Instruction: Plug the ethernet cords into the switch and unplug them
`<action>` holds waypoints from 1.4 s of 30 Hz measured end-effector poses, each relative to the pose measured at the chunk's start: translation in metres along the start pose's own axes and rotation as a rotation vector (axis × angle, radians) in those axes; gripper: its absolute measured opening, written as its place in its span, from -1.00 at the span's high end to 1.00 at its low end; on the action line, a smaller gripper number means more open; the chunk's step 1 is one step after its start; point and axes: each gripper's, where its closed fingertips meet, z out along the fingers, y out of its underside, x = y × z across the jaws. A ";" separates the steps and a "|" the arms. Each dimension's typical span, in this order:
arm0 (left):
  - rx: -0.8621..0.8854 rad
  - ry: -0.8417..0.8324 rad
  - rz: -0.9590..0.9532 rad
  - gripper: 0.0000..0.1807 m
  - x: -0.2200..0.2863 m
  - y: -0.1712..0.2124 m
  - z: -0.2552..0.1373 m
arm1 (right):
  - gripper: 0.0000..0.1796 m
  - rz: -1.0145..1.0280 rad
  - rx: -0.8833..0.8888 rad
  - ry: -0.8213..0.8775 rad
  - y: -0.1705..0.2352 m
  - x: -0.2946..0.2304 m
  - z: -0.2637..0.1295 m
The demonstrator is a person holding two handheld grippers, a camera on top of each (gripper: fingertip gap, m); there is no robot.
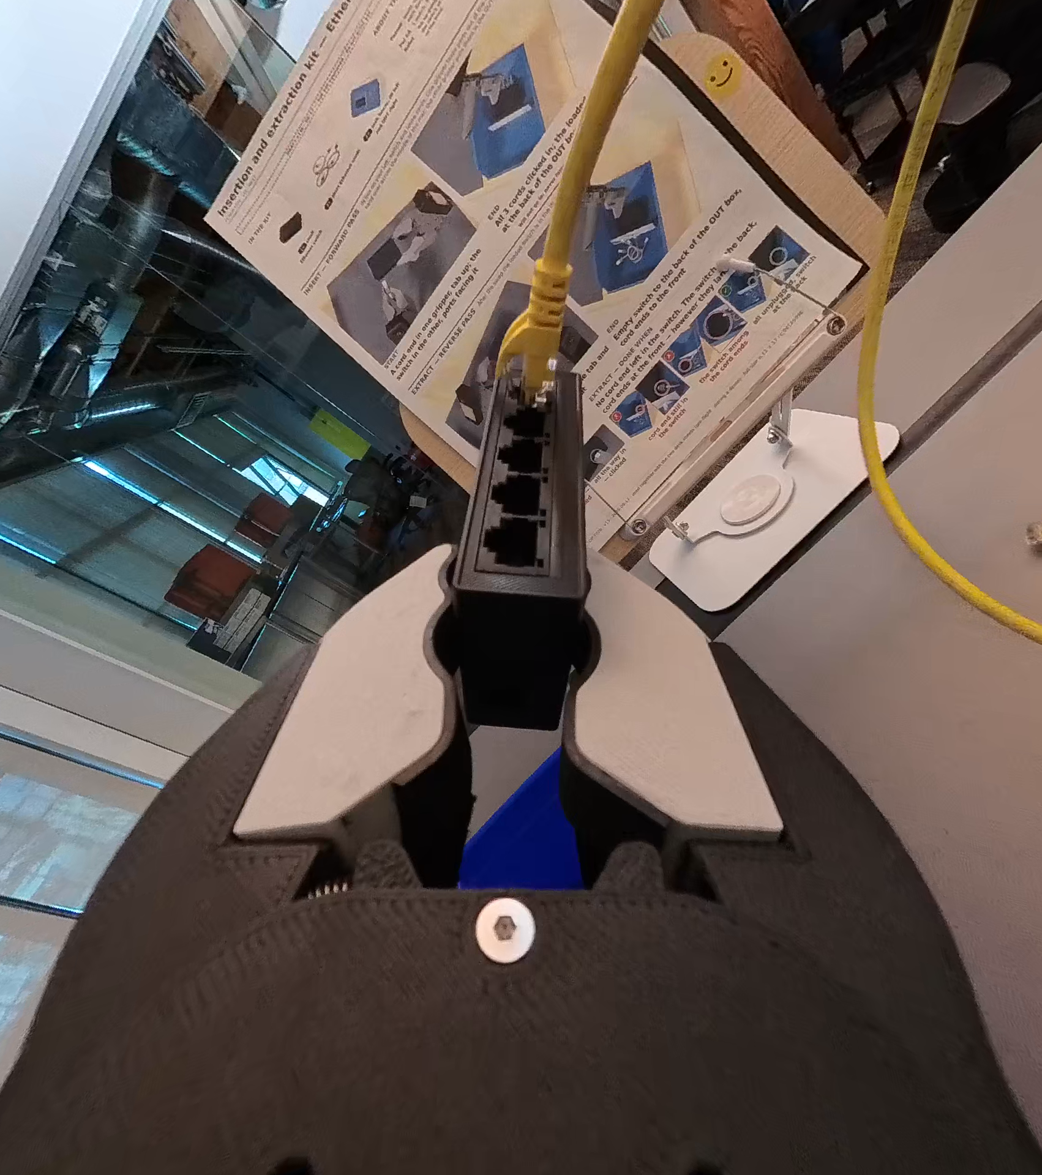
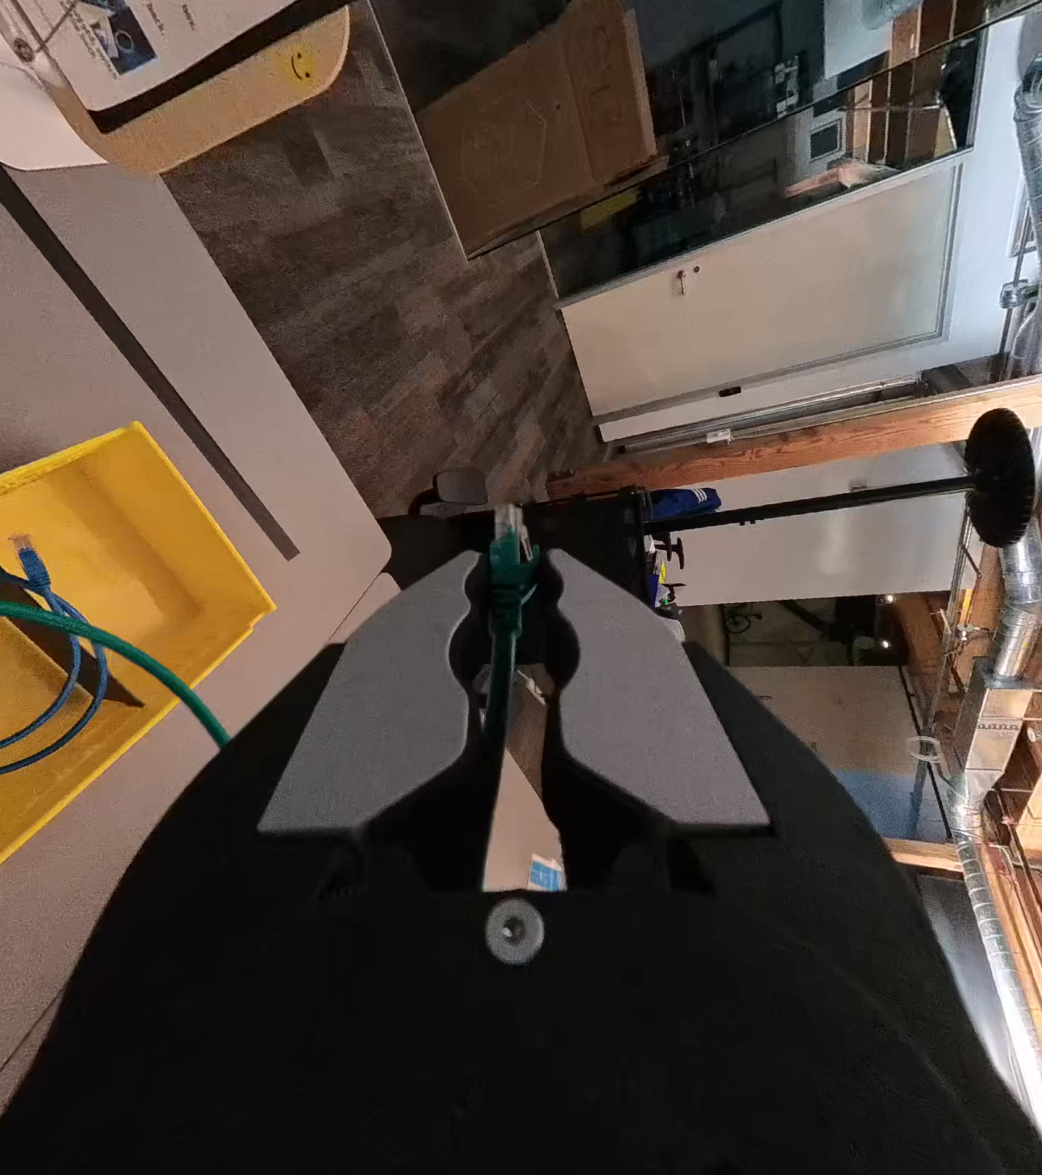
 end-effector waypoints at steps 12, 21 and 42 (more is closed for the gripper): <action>-0.020 0.020 0.013 0.67 0.006 0.002 0.004 | 0.83 -0.010 -0.170 -0.088 0.050 -0.057 0.082; -0.031 0.022 0.006 0.68 0.005 0.005 0.005 | 0.83 -0.012 -0.277 0.055 0.062 -0.026 0.086; -0.035 0.043 0.013 0.68 0.010 0.003 0.005 | 0.82 -0.044 -0.304 0.084 0.035 -0.012 0.072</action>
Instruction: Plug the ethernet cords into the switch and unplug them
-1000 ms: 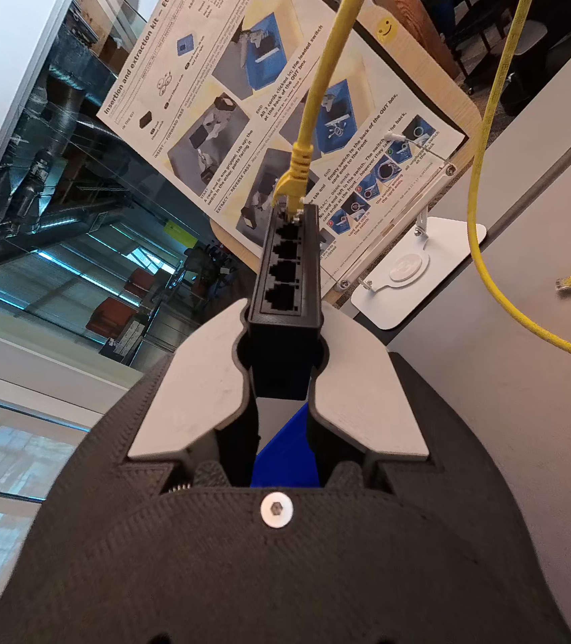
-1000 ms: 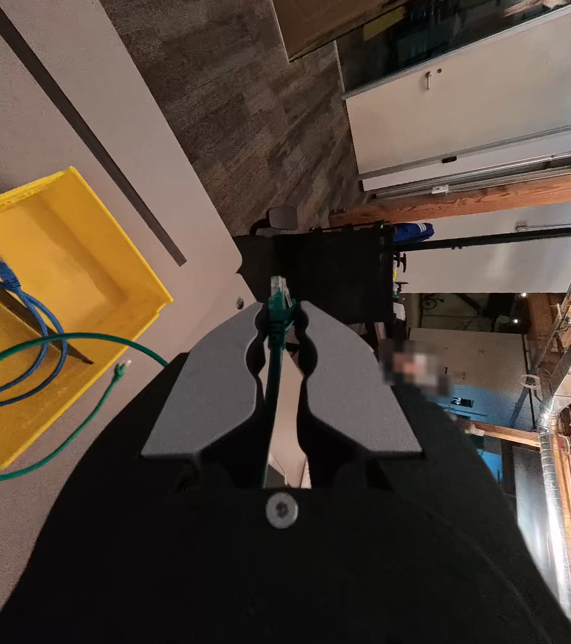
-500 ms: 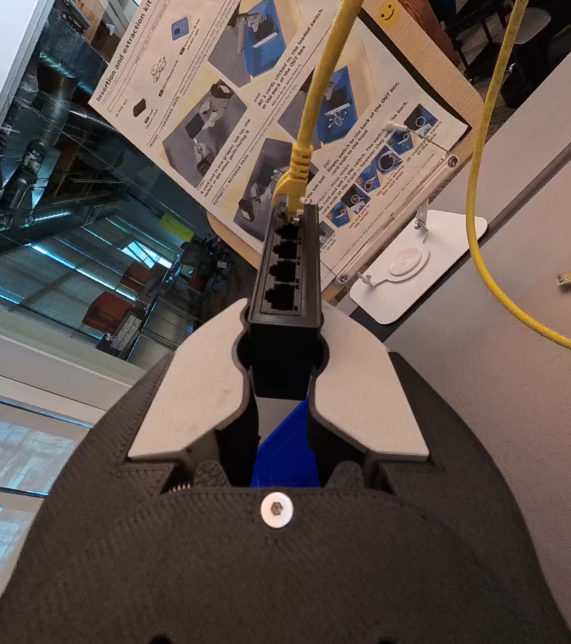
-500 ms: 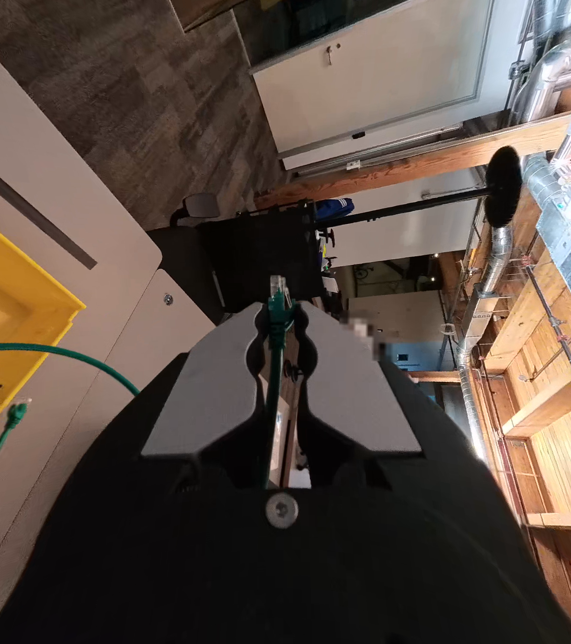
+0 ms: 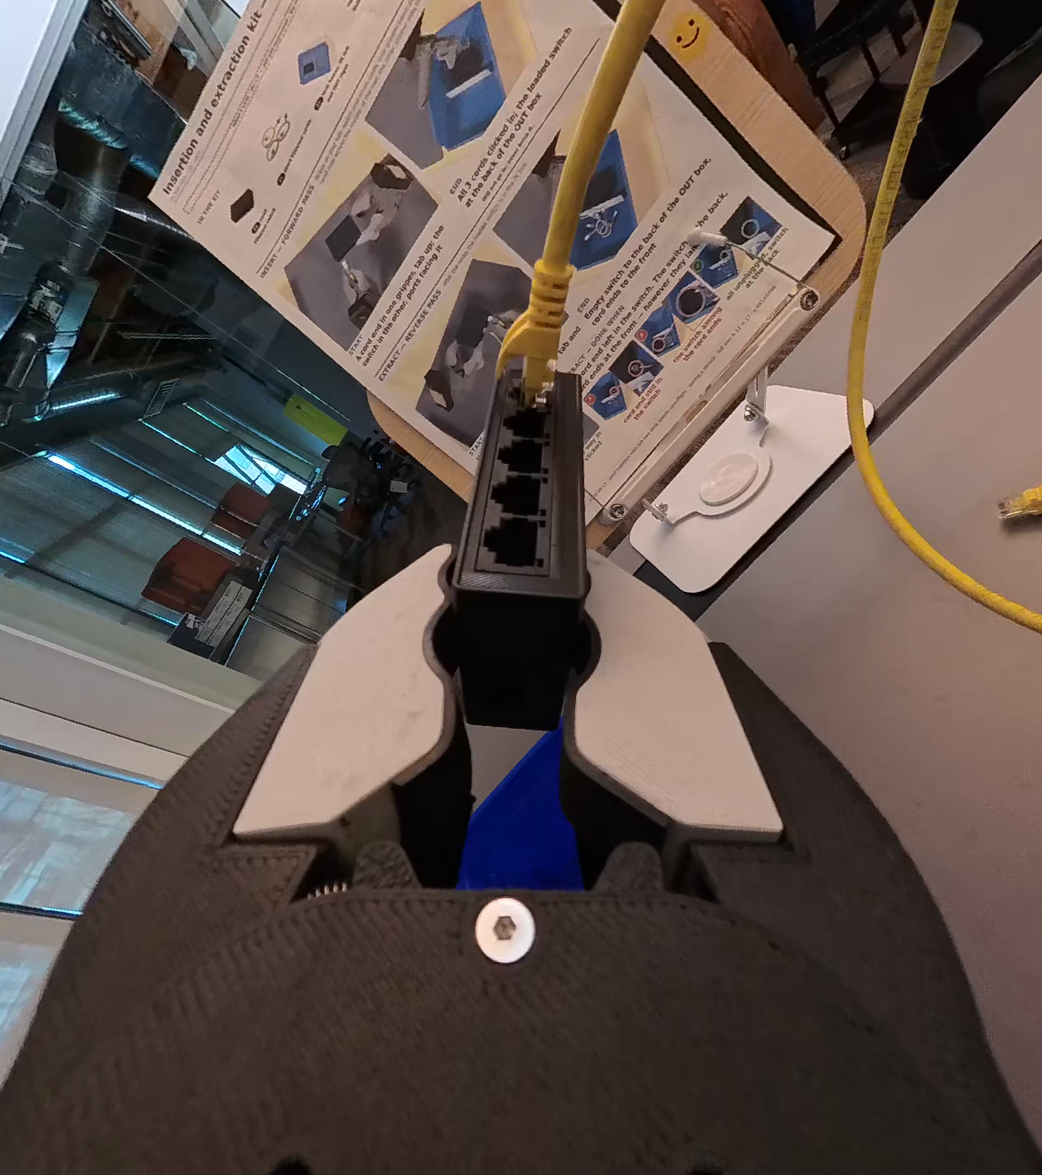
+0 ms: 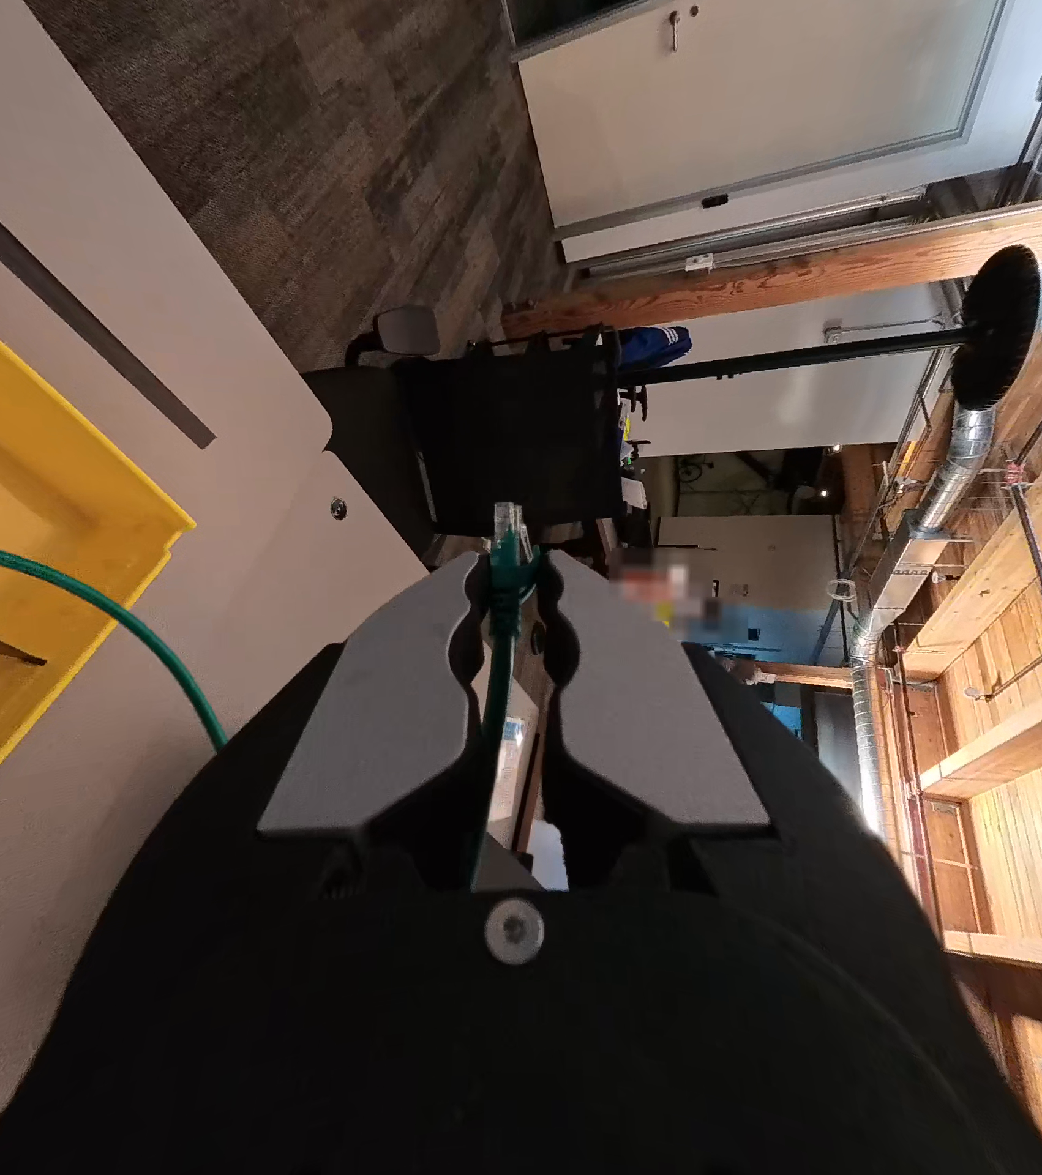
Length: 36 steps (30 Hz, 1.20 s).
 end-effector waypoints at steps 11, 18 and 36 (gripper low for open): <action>-0.001 -0.001 -0.008 0.68 -0.002 0.001 -0.001 | 0.83 0.009 0.017 -0.081 0.001 -0.030 0.011; 0.003 0.003 -0.009 0.68 -0.002 0.000 -0.002 | 0.82 0.032 0.000 -0.272 0.004 -0.124 0.066; 0.007 0.011 -0.005 0.68 0.000 -0.003 -0.002 | 0.83 0.411 -0.169 -0.494 0.050 -0.297 0.080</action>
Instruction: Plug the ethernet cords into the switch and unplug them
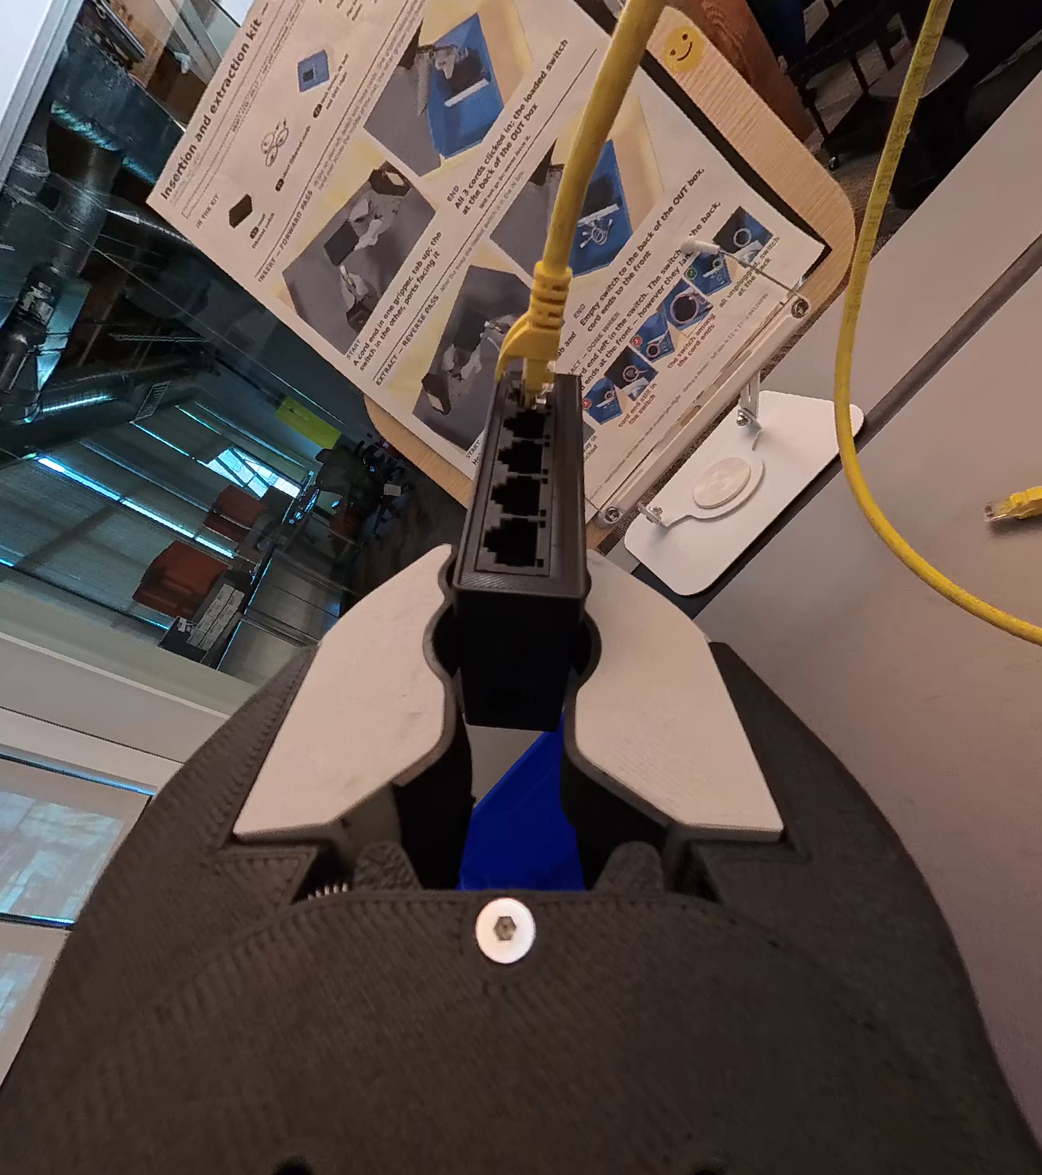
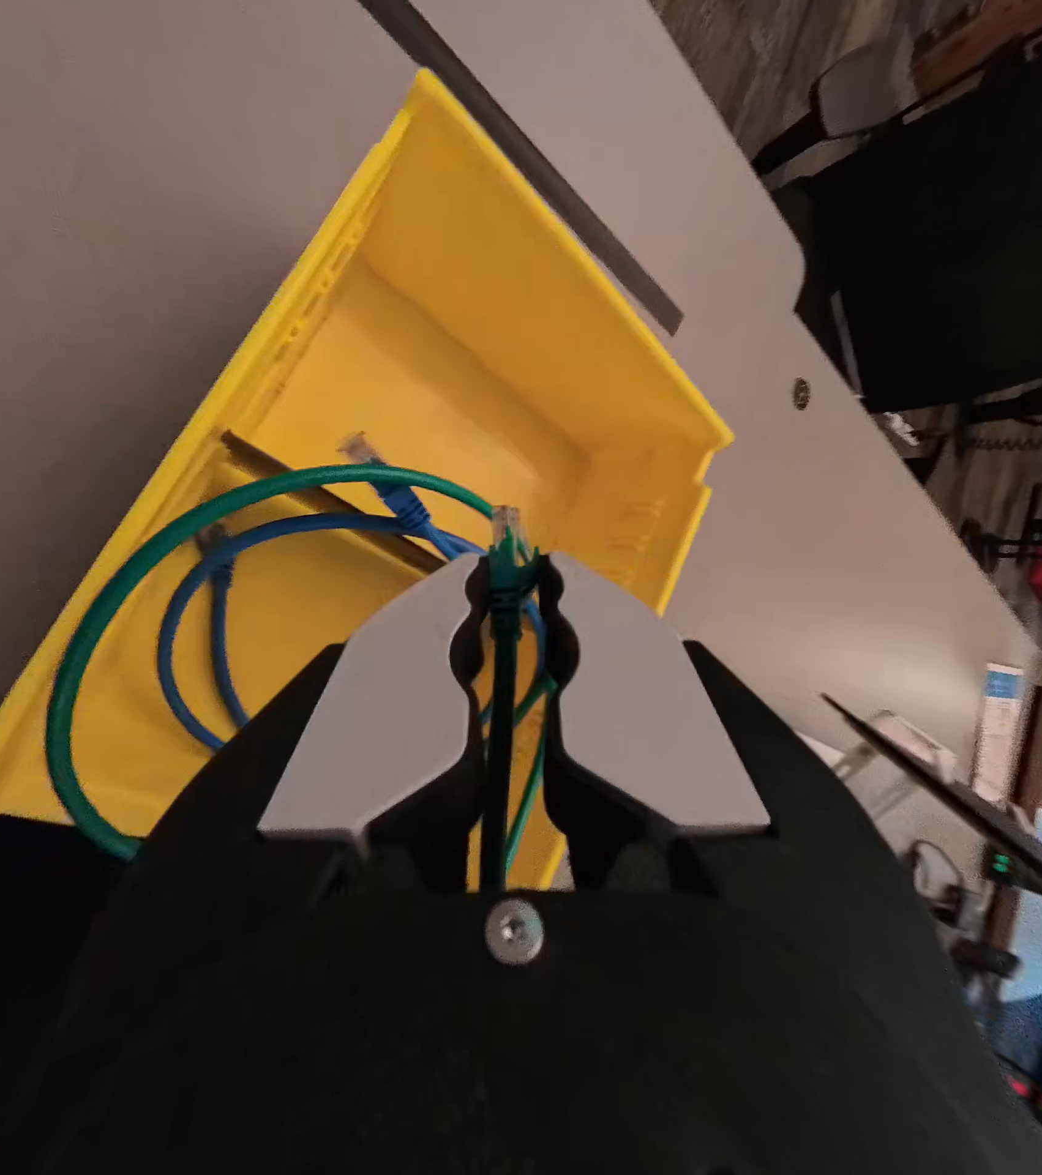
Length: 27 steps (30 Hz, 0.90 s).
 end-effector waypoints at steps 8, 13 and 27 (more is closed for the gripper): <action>-0.006 0.013 0.016 0.67 0.005 -0.002 0.001 | 0.76 0.247 0.085 -0.414 0.009 -0.085 0.014; -0.008 0.018 0.016 0.67 0.006 -0.001 0.001 | 0.59 0.259 0.157 -0.562 0.013 -0.099 0.010; -0.025 0.025 0.022 0.67 0.008 0.002 0.003 | 0.74 -0.126 0.096 -0.778 0.096 -0.134 -0.009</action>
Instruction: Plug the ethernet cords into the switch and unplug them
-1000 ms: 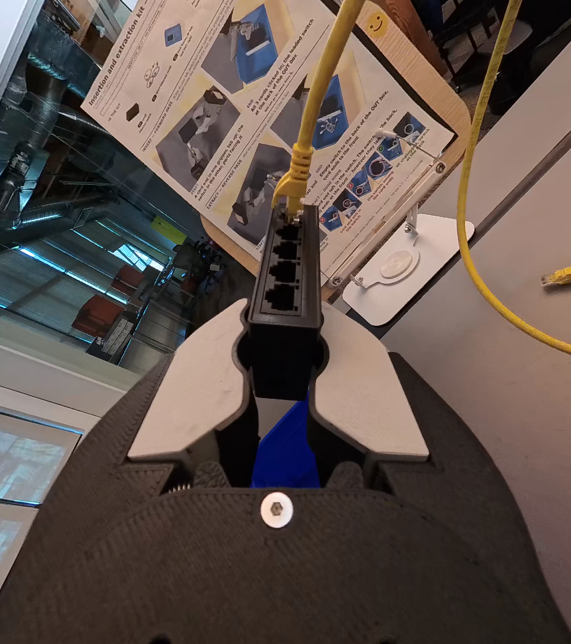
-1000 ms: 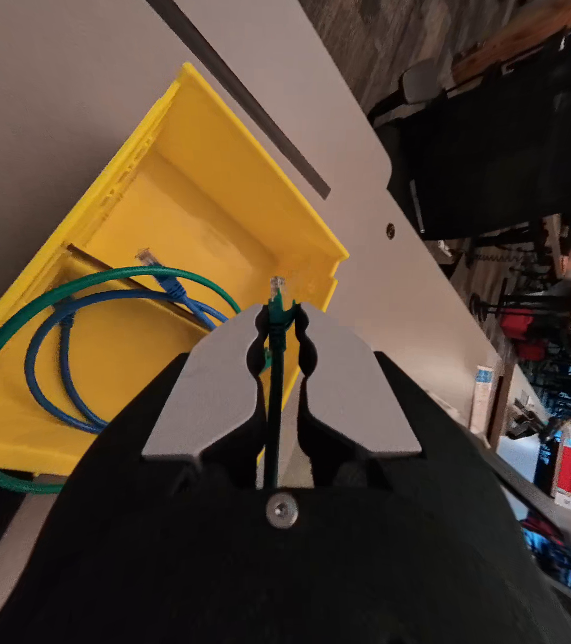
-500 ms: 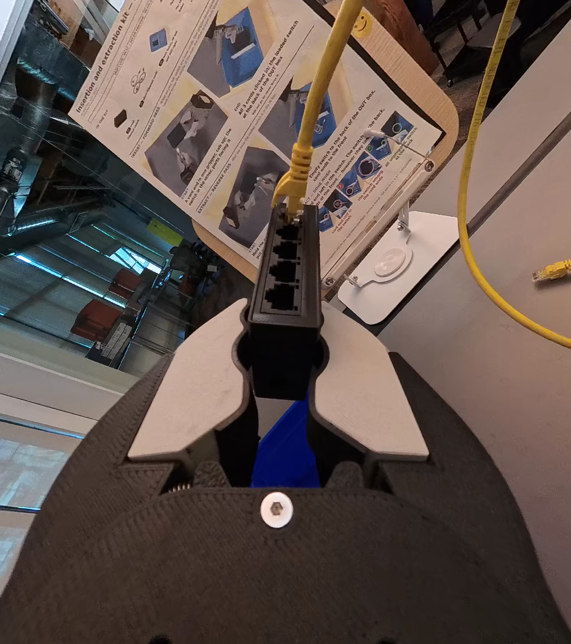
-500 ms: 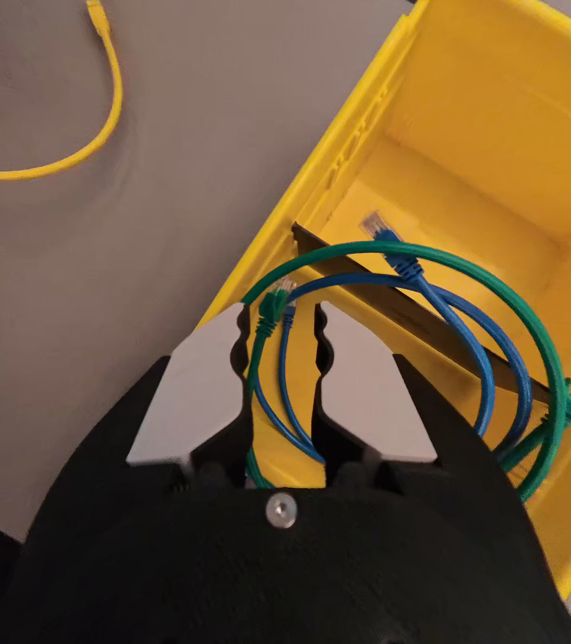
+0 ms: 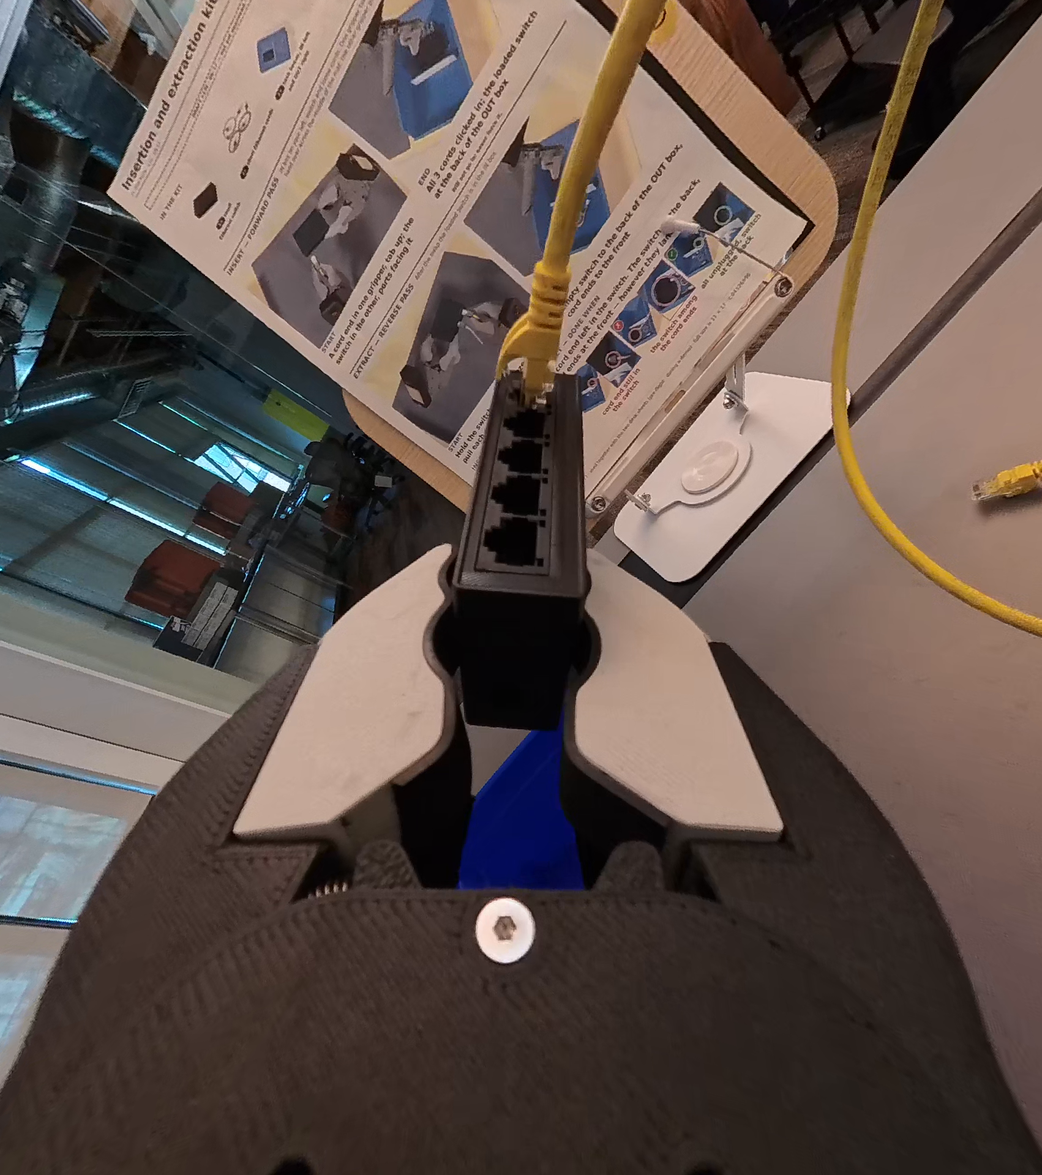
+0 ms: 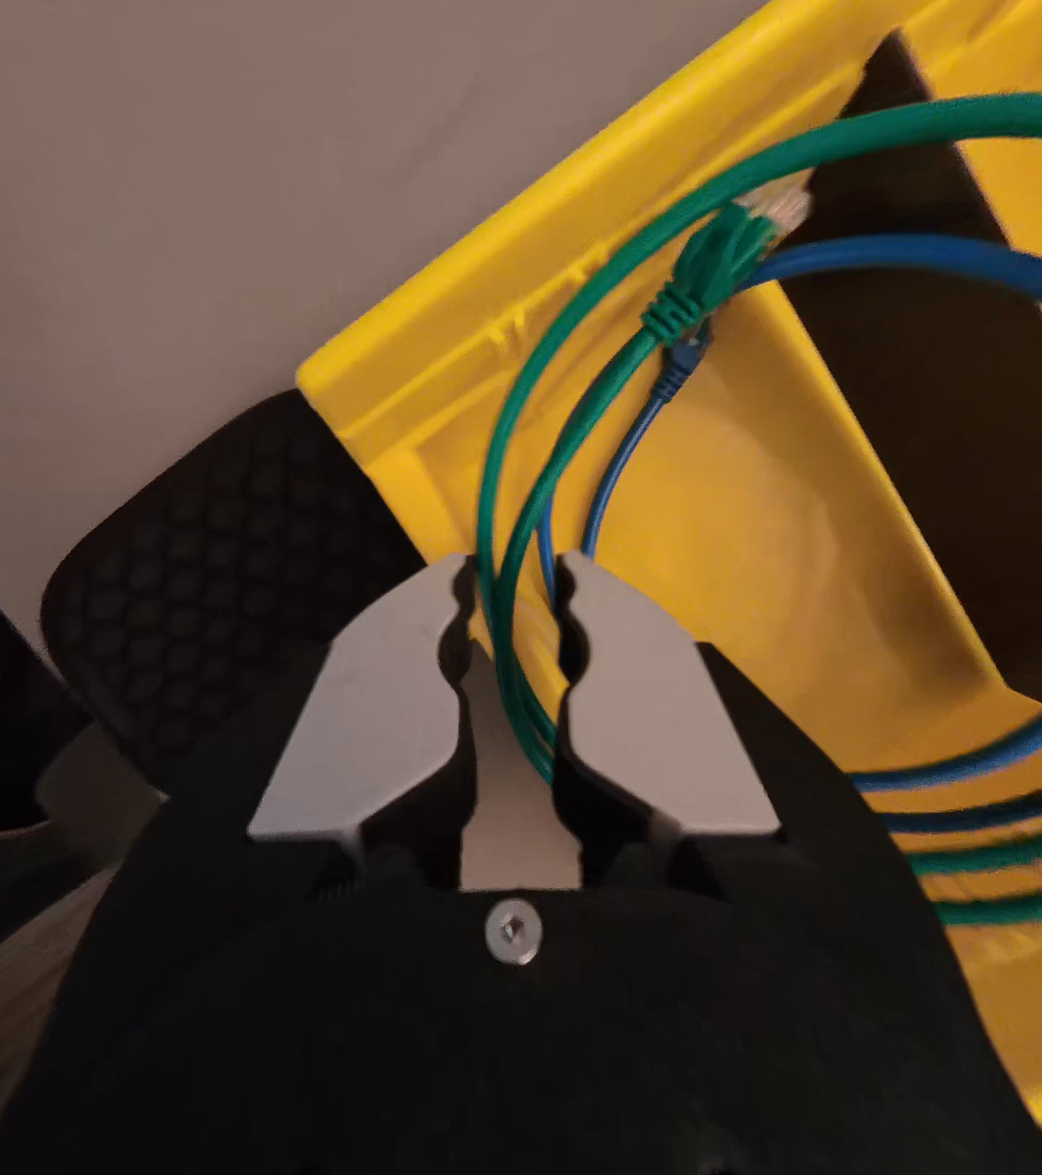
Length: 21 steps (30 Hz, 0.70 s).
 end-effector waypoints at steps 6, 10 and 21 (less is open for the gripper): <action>-0.003 0.003 0.007 0.68 0.002 -0.001 0.001 | 0.91 -0.064 -0.069 0.104 0.001 0.020 0.001; -0.004 0.006 0.010 0.68 0.003 -0.001 0.002 | 0.90 -0.031 -0.100 0.024 0.005 0.014 0.012; 0.125 0.015 0.124 0.68 0.018 -0.022 -0.001 | 0.71 -0.125 0.483 0.098 -0.093 -0.001 -0.083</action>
